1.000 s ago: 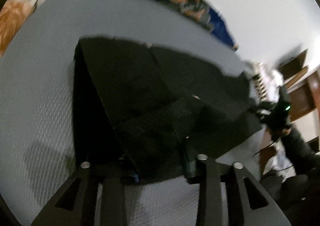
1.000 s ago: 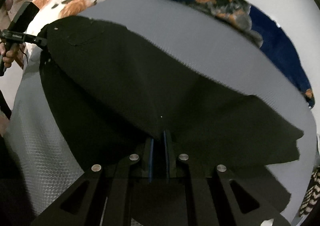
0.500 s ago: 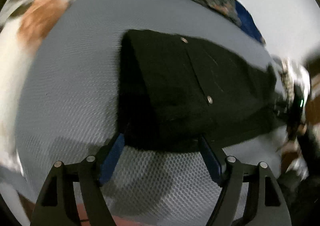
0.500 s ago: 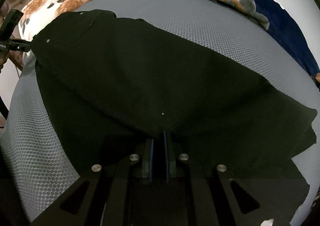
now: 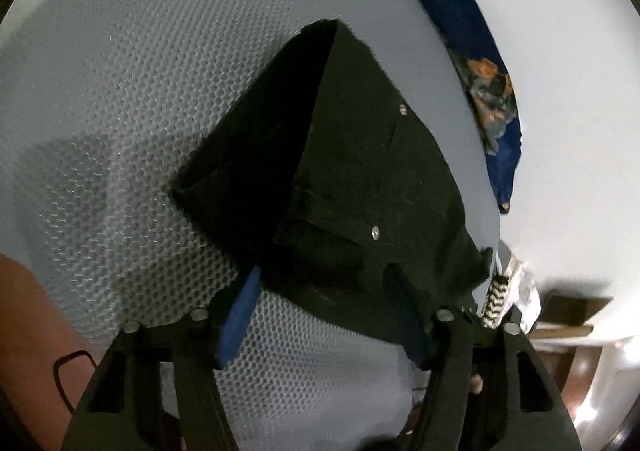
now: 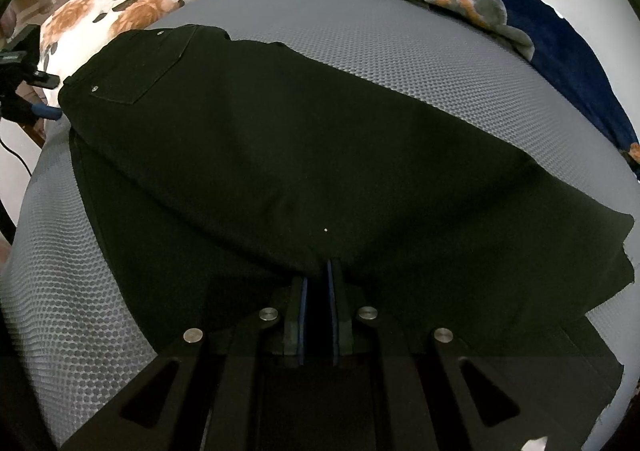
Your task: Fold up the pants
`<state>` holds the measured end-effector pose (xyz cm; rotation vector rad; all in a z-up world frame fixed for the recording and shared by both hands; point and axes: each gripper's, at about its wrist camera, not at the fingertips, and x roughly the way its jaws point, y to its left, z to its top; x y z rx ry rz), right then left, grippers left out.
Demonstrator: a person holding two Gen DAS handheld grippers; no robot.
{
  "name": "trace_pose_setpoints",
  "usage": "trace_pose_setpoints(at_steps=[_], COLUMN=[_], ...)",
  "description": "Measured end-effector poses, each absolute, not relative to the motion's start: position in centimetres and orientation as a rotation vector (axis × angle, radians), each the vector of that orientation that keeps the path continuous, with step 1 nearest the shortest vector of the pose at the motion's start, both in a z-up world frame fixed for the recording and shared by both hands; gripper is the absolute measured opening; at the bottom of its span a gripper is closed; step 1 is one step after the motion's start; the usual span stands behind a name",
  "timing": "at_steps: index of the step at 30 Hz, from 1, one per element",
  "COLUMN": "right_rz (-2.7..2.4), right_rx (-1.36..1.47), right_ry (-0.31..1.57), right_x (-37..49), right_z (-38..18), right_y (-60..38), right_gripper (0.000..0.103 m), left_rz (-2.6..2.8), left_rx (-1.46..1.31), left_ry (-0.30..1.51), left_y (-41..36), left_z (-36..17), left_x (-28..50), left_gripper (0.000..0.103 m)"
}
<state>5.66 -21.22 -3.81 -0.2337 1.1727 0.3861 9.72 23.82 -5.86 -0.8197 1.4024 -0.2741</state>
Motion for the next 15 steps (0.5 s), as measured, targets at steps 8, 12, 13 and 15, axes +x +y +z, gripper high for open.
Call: trace_pose_setpoints(at_steps=[8,12,13,15], right_rz=[0.34,0.328,0.33,0.343], right_rx=[-0.256,-0.228,-0.227,-0.215], right_ry=[1.134,1.096,1.093,1.098], right_x=[5.3,4.2,3.9,3.0], right_z=[-2.1,0.2,0.5,0.8], right_y=[-21.0,-21.0,-20.9,-20.5], right_gripper=[0.007,0.007,0.007,0.007], left_rz=[-0.279,-0.336,-0.353,-0.383], left_rx=[-0.736,-0.652,-0.642,-0.597], left_ry=[1.321,1.258,1.253,1.237], left_y=[21.8,21.4,21.3,21.6], left_z=[-4.4,-3.0,-2.9,-2.7], left_x=[11.8,13.3,13.8,14.4], left_gripper=[0.017,0.016,0.016,0.016])
